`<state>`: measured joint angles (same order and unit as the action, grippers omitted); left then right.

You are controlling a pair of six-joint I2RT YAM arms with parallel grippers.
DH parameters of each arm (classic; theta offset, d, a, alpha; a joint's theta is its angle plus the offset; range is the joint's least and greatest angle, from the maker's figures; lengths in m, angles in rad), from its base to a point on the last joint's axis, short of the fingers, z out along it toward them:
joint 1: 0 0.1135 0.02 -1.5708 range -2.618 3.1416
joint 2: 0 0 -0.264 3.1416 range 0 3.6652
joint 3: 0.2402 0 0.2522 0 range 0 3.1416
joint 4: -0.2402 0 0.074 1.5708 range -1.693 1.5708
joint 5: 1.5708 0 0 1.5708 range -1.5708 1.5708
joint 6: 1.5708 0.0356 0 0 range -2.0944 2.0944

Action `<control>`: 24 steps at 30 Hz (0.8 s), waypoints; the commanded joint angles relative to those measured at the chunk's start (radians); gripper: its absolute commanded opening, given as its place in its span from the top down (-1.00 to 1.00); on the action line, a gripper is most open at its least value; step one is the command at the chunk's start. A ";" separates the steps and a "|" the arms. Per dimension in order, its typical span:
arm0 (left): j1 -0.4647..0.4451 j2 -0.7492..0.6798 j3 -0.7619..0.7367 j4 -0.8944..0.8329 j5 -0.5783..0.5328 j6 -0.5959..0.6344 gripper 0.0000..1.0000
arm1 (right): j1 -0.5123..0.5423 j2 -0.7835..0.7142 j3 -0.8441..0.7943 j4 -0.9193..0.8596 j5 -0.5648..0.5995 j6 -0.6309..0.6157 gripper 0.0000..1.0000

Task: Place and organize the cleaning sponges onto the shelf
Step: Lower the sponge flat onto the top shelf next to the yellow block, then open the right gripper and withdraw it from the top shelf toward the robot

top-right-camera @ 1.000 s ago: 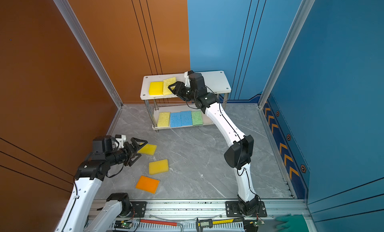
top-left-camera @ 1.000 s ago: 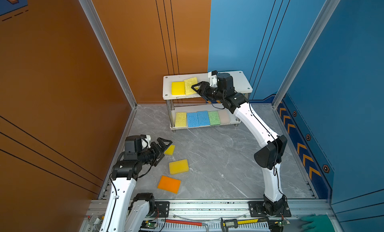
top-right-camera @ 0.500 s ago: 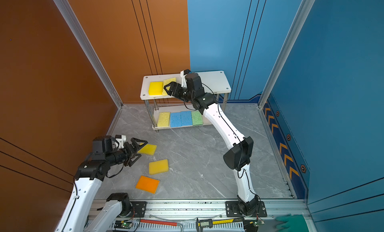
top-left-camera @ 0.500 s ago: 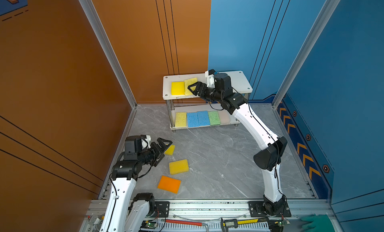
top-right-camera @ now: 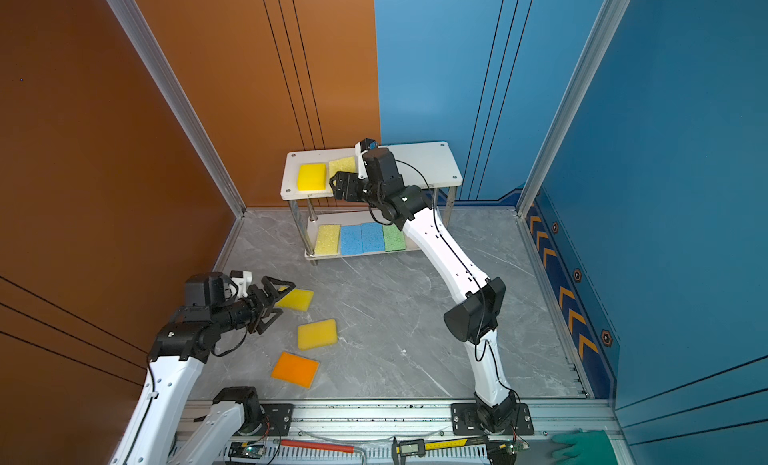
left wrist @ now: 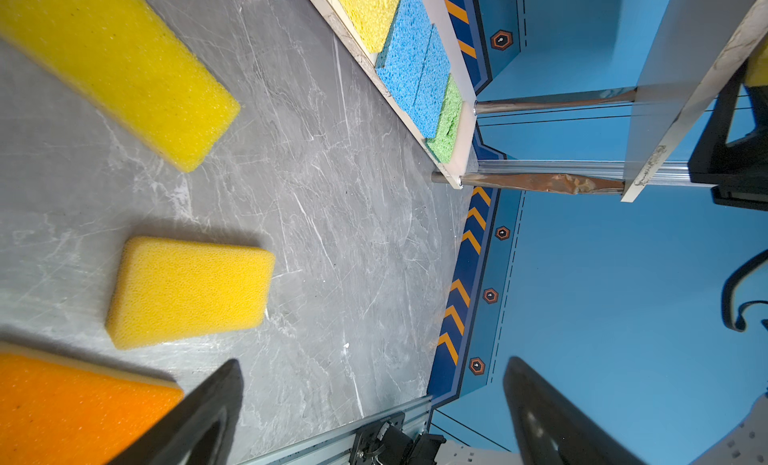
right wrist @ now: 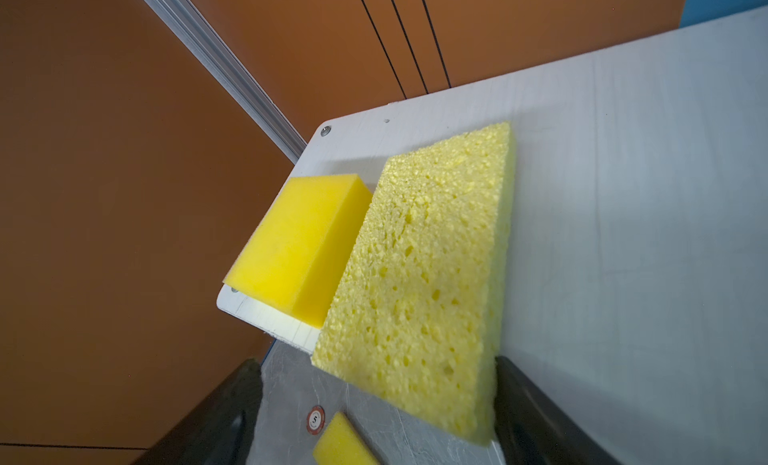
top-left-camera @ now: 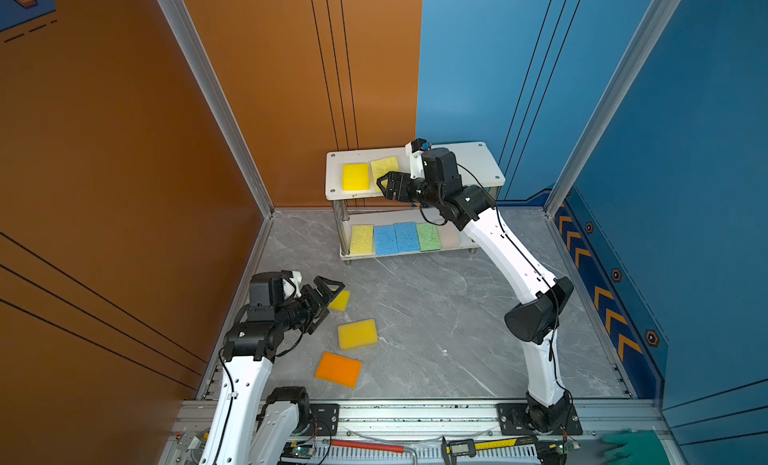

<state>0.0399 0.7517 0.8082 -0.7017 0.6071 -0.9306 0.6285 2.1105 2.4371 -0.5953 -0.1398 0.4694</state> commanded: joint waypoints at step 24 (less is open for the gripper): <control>0.049 -0.033 0.002 -0.021 0.023 -0.002 -0.96 | 0.016 0.065 0.098 -0.119 0.010 -0.135 -1.00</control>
<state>0.0803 0.7288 0.8082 -0.7078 0.6086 -0.9318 0.6487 2.1479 2.5118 -0.6525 -0.1188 0.3367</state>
